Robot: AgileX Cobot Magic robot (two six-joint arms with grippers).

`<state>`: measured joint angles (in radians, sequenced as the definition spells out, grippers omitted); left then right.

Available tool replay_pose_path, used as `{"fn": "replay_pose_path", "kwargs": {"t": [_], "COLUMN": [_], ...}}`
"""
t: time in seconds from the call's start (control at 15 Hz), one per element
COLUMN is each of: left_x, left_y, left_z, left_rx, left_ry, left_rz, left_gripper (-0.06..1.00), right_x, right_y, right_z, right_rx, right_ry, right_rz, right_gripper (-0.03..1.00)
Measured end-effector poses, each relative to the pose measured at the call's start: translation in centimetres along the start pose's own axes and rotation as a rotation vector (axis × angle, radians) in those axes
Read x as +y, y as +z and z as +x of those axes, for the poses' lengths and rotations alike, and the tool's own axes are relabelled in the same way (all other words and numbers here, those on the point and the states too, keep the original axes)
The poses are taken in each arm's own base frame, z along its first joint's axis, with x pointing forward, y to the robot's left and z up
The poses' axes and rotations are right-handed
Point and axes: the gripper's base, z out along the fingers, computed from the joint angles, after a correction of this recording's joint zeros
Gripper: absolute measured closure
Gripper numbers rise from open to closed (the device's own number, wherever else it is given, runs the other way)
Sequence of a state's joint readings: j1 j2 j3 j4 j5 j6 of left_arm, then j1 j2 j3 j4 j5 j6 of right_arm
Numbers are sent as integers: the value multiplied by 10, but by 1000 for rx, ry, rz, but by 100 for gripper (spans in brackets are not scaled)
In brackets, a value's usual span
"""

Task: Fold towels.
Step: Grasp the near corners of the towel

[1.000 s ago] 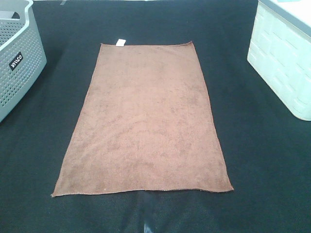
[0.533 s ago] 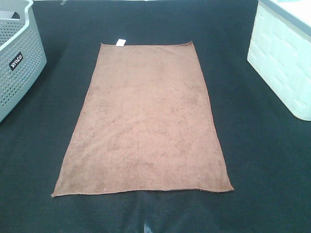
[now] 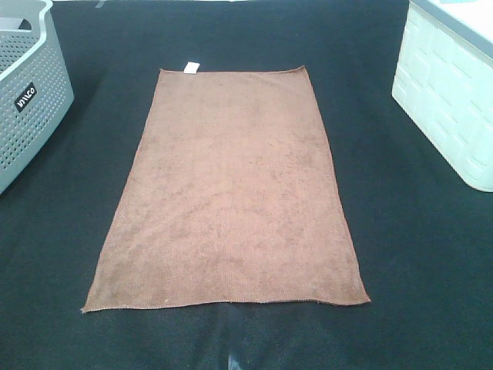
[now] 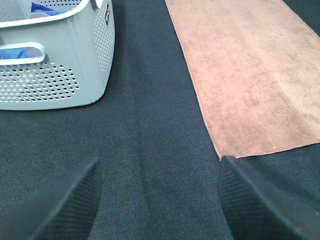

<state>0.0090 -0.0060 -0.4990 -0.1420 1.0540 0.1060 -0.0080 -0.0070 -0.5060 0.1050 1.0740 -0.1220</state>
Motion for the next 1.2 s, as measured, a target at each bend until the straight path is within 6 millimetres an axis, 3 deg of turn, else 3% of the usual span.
{"fn": "replay_pose_path", "kwargs": {"t": [0.2, 0.4, 0.53, 0.73, 0.87, 1.07, 1.13, 1.2], "left_x": [0, 2, 4, 9, 10, 11, 11, 10], "left_y": [-1, 6, 34, 85, 133, 180, 180, 192], "left_z": [-1, -29, -39, -47, -42, -23, -23, -17], "left_rx": [-10, -210, -236, -108, 109, 345, 345, 415], "left_ry": [-11, -64, -141, -308, -486, -557, -557, -537], "left_rz": [-1, 4, 28, 53, 63, 65, 65, 79], "left_gripper": [30, 30, 30, 30, 30, 30, 30, 30], "right_x": [1, -1, -4, -5, -6, -7, -7, -7], "right_y": [0, 8, 26, 64, 101, 146, 146, 162], "right_z": [0, -16, -30, -48, -54, -51, -51, -49], "right_rx": [-2, 12, 96, 251, 421, 597, 597, 648], "right_ry": [7, 90, 143, 228, 293, 320, 320, 331], "right_rz": [-11, -14, -17, -53, -79, -100, -100, -117], "right_gripper": [16, 18, 18, 19, 20, 20, 20, 20]}}
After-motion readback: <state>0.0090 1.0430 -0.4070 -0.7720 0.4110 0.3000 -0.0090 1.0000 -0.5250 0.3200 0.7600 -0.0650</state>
